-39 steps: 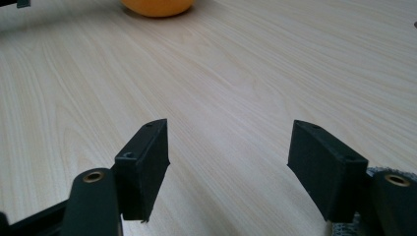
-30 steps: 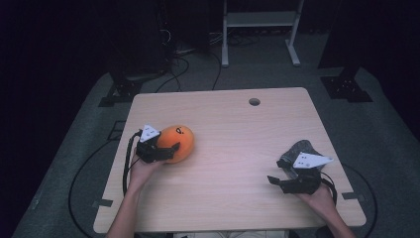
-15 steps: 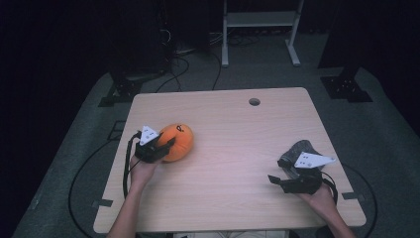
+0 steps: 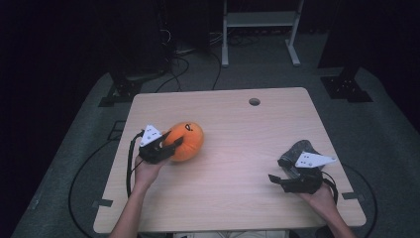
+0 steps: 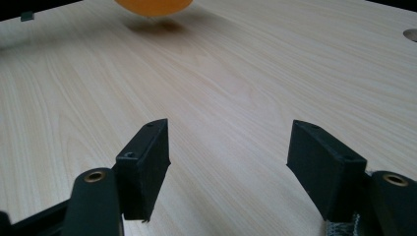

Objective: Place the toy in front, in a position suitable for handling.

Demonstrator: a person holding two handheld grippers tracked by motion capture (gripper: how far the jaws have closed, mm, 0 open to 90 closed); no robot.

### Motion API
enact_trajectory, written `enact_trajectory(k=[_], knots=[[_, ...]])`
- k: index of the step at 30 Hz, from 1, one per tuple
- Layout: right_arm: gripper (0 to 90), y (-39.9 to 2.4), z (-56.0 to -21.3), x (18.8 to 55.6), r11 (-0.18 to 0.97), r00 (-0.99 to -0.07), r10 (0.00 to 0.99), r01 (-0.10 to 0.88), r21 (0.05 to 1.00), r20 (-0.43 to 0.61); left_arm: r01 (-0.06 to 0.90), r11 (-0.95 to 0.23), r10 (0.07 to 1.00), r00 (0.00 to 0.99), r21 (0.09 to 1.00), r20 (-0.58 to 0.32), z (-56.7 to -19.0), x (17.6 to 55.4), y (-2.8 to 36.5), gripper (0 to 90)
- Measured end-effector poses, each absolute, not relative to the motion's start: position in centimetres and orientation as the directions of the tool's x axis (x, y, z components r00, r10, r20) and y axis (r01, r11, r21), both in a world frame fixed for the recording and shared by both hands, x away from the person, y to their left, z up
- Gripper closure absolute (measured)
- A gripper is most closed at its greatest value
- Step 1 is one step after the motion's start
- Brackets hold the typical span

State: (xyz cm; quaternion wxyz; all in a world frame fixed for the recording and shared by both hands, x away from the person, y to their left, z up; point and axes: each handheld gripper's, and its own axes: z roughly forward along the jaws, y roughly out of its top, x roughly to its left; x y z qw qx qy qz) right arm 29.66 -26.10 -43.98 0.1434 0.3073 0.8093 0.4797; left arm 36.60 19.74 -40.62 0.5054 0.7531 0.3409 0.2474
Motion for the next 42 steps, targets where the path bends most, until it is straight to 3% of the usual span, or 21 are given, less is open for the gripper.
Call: enact_trajectory(k=[22, 33, 42], knots=[[35.1, -28.2, -42.3, 31.3, 0.342, -0.687, 0.727, 0.361, 0.867, 0.0, 0.205, -0.332, 0.582, 0.813, 0.921, 0.029, -41.1, 34.1, 13.1, 53.4], [39.2, -30.4, -42.3, 34.2, 0.351, -0.589, 0.807, 0.435, 0.83, -0.033, 0.181, -0.358, 0.522, 0.852, 0.916, 0.035, -41.4, 33.4, 11.6, 52.7], [43.0, -32.5, -44.1, 36.4, 0.321, -0.483, 0.875, 0.551, 0.771, -0.019, 0.156, -0.398, 0.454, 0.89, 0.904, 0.046, -41.9, 33.0, 10.1, 51.7]])
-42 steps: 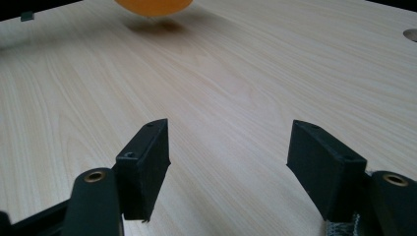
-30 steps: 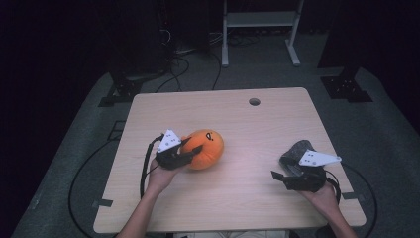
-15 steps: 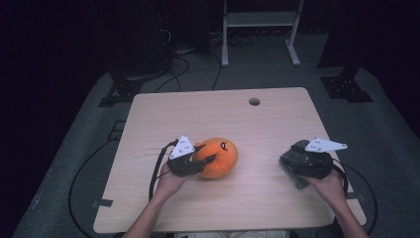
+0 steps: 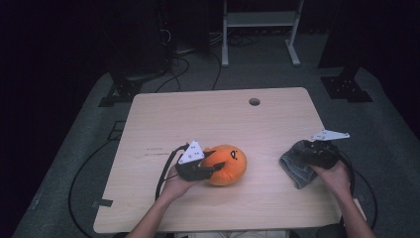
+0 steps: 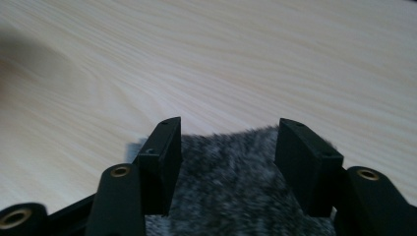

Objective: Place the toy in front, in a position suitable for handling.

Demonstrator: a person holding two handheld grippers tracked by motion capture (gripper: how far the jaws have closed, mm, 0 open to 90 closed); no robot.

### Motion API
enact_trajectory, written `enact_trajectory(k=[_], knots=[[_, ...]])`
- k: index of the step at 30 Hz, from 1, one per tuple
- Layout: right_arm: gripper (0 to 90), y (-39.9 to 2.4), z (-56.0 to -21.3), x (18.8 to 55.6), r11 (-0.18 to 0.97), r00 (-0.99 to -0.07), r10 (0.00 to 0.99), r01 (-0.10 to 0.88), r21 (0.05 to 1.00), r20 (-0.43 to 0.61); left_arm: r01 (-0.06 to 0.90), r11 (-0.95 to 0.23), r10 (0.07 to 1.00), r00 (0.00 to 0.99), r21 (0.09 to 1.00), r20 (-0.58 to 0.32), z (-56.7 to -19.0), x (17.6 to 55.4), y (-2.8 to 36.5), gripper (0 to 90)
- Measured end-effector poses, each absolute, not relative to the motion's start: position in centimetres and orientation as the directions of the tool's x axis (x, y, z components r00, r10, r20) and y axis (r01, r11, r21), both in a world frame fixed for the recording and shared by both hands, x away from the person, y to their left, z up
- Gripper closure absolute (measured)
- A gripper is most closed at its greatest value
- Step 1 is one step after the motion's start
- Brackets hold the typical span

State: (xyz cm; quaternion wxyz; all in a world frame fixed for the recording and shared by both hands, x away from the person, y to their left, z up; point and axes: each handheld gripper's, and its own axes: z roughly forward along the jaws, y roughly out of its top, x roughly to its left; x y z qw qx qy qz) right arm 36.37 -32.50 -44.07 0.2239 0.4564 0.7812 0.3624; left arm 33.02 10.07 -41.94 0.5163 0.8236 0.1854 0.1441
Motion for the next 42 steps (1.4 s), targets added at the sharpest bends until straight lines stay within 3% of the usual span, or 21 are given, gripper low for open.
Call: enact_trajectory(k=[10, 15, 17, 19, 23, 27, 31, 35, 36, 42], knots=[[52.2, -33.3, -46.3, 37.2, 0.325, -0.435, 0.9, 0.634, 0.701, -0.024, 0.14, -0.44, 0.41, 0.91, 0.887, 0.06, -42.7, 32.8, 9.0, 48.6], [61.2, -33.3, -46.8, 37.1, 0.335, -0.437, 0.899, 0.646, 0.686, -0.027, 0.162, -0.436, 0.415, 0.909, 0.885, 0.038, -42.6, 32.9, 9.2, 39.6], [70.2, -33.4, -47.0, 37.0, 0.337, -0.443, 0.896, 0.641, 0.69, -0.026, 0.183, -0.44, 0.426, 0.904, 0.879, 0.025, -42.3, 32.9, 9.5, 27.2], [74.9, -33.5, -47.0, 36.9, 0.334, -0.447, 0.895, 0.641, 0.691, -0.019, 0.187, -0.438, 0.428, 0.903, 0.879, 0.022, -42.2, 32.7, 9.7, 22.1], [79.0, -33.5, -46.6, 36.5, 0.347, -0.465, 0.885, 0.632, 0.693, -0.02, 0.188, -0.403, 0.438, 0.899, 0.896, 0.008, -41.6, 32.3, 10.8, 19.1], [79.4, -33.1, -45.8, 35.8, 0.359, -0.498, 0.867, 0.595, 0.719, -0.021, 0.2, -0.41, 0.433, 0.901, 0.89, -0.003, -41.8, 32.4, 11.5, 21.6], [79.8, -31.0, -43.5, 33.6, 0.367, -0.609, 0.793, 0.477, 0.799, -0.001, 0.193, -0.447, 0.423, 0.906, 0.874, 0.016, -42.6, 32.5, 11.3, 35.0], [79.8, -29.3, -42.4, 32.2, 0.37, -0.677, 0.736, 0.408, 0.834, 0.005, 0.208, -0.441, 0.431, 0.902, 0.873, 0.002, -42.9, 32.9, 11.0, 37.3], [79.7, -27.9, -41.4, 30.9, 0.377, -0.729, 0.685, 0.34, 0.862, -0.011, 0.211, -0.435, 0.434, 0.901, 0.875, -0.001, -42.9, 33.0, 10.9, 39.0], [79.7, -24.9, -40.1, 29.2, 0.368, -0.808, 0.589, 0.236, 0.899, -0.029, 0.224, -0.426, 0.446, 0.895, 0.877, -0.012, -43.1, 33.3, 10.3, 42.7]])
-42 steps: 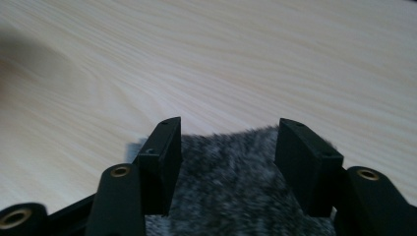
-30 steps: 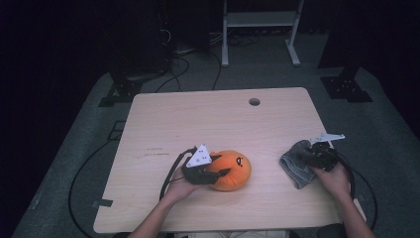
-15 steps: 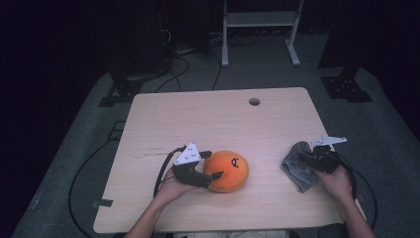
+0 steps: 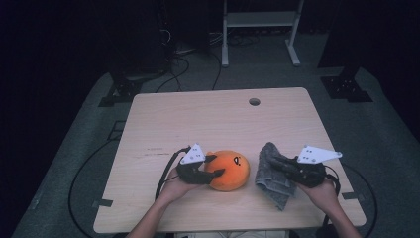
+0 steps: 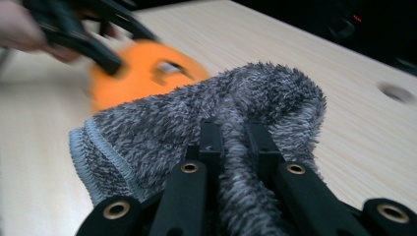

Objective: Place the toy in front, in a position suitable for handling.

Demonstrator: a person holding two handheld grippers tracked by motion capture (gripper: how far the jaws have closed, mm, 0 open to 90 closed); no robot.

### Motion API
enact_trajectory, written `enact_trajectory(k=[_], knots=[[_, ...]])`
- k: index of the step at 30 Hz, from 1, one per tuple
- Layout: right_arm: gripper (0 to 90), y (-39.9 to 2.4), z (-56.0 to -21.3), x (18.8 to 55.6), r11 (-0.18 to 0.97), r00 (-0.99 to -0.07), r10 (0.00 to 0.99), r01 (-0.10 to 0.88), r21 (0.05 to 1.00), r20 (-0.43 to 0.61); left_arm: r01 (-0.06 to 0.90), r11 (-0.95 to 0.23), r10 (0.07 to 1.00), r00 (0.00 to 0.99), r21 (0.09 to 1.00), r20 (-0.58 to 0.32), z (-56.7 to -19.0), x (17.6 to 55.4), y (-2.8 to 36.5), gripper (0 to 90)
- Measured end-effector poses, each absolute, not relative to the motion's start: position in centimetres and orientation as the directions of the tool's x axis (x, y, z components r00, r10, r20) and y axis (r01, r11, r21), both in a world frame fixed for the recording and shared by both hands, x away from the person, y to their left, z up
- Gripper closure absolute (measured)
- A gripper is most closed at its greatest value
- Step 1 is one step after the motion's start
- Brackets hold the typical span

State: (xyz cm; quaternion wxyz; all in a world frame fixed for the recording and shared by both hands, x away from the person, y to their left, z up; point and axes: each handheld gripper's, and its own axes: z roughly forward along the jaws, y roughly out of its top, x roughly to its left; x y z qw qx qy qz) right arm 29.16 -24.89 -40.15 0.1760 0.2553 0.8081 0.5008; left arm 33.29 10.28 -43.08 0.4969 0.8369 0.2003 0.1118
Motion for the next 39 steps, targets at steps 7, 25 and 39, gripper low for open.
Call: enact_trajectory(k=[7, 25, 39], knots=[[79.6, -19.6, -40.8, 28.7, 0.46, -0.873, 0.478, 0.156, 0.874, -0.095, 0.241, -0.417, 0.457, 0.889, 0.876, -0.027, -43.2, 33.6, 9.9, 44.3], [80.0, -20.5, -42.4, 28.4, 0.523, -0.853, 0.508, 0.196, 0.83, -0.119, 0.274, -0.407, 0.465, 0.883, 0.871, -0.06, -43.4, 34.0, 10.7, 44.5], [69.7, -17.6, -42.1, 30.4, 0.499, -0.86, 0.502, 0.204, 0.842, -0.089, 0.185, -0.474, 0.416, 0.909, 0.861, 0.034, -43.2, 32.9, 10.0, 44.2]])
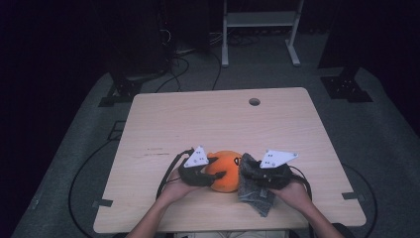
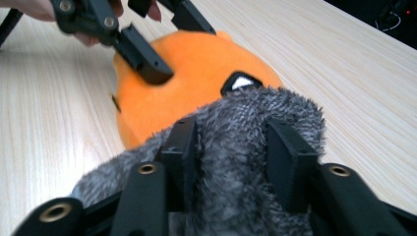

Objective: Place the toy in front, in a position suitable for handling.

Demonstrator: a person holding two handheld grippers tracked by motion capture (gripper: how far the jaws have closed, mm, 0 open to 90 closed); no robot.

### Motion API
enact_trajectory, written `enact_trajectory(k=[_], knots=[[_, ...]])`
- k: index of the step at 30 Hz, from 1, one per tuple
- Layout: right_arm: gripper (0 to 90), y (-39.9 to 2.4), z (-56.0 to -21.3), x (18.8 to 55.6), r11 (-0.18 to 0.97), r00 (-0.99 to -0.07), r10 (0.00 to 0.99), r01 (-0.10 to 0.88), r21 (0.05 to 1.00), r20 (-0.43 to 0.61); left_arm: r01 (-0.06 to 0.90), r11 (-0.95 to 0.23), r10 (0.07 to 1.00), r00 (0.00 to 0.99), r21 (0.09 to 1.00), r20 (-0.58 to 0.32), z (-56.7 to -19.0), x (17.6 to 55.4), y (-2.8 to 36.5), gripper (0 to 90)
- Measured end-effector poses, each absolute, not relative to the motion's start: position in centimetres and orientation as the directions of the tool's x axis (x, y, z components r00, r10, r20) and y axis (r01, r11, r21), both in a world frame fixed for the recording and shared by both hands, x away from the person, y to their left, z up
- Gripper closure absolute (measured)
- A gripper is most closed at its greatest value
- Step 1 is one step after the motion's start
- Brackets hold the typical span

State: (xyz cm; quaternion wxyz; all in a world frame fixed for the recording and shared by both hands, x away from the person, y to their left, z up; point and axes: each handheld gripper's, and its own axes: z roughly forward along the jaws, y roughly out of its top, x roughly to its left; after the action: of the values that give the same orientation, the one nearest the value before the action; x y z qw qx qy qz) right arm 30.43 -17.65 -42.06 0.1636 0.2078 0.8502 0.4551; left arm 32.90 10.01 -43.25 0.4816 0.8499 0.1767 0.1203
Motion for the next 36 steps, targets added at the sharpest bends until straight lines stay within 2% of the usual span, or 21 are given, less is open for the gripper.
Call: enact_trajectory(k=[1, 3, 5, 10, 13, 14, 16, 17, 24, 29, 33, 36], knots=[[69.7, -17.6, -42.1, 30.4, 0.499, -0.86, 0.502, 0.204, 0.842, -0.089, 0.197, -0.469, 0.419, 0.908, 0.861, 0.021, -43.3, 33.0, 10.2, 44.2], [78.5, -17.9, -42.4, 30.7, 0.489, -0.861, 0.503, 0.214, 0.846, -0.073, 0.221, -0.454, 0.425, 0.905, 0.863, -0.009, -43.3, 33.3, 10.4, 44.2], [80.6, -18.5, -42.8, 30.8, 0.488, -0.859, 0.51, 0.235, 0.84, -0.056, 0.241, -0.439, 0.432, 0.901, 0.866, -0.032, -43.4, 33.6, 10.6, 44.0], [81.0, -19.9, -43.4, 30.5, 0.505, -0.845, 0.533, 0.283, 0.815, -0.037, 0.266, -0.427, 0.449, 0.892, 0.865, -0.053, -43.5, 33.8, 10.7, 43.9], [81.0, -19.5, -42.5, 29.6, 0.482, -0.861, 0.507, 0.249, 0.84, -0.036, 0.268, -0.425, 0.462, 0.886, 0.865, -0.048, -43.5, 33.7, 10.4, 44.0], [81.0, -18.1, -41.6, 28.8, 0.486, -0.879, 0.472, 0.193, 0.853, -0.07, 0.282, -0.408, 0.475, 0.878, 0.868, -0.062, -43.5, 33.7, 10.0, 44.1], [81.0, -17.5, -41.3, 28.6, 0.489, -0.885, 0.459, 0.176, 0.854, -0.08, 0.278, -0.415, 0.474, 0.879, 0.866, -0.055, -43.4, 33.7, 9.8, 44.2], [81.0, -16.2, -41.0, 28.4, 0.514, -0.89, 0.439, 0.138, 0.847, -0.121, 0.275, -0.418, 0.475, 0.878, 0.866, -0.049, -43.4, 33.7, 9.7, 44.3], [81.4, -16.2, -42.2, 29.0, 0.562, -0.876, 0.455, 0.145, 0.814, -0.158, 0.293, -0.407, 0.475, 0.877, 0.865, -0.074, -43.5, 34.0, 9.9, 45.1], [81.5, -18.4, -43.0, 29.0, 0.575, -0.849, 0.508, 0.209, 0.791, -0.144, 0.284, -0.411, 0.476, 0.877, 0.866, -0.062, -43.5, 33.9, 9.8, 45.1], [81.4, -18.4, -42.3, 28.6, 0.533, -0.863, 0.49, 0.186, 0.825, -0.122, 0.273, -0.414, 0.473, 0.88, 0.868, -0.051, -43.5, 33.8, 9.6, 45.5], [81.3, -16.6, -41.3, 28.5, 0.521, -0.88, 0.453, 0.133, 0.843, -0.141, 0.256, -0.427, 0.47, 0.882, 0.867, -0.029, -43.4, 33.6, 9.2, 45.6]])
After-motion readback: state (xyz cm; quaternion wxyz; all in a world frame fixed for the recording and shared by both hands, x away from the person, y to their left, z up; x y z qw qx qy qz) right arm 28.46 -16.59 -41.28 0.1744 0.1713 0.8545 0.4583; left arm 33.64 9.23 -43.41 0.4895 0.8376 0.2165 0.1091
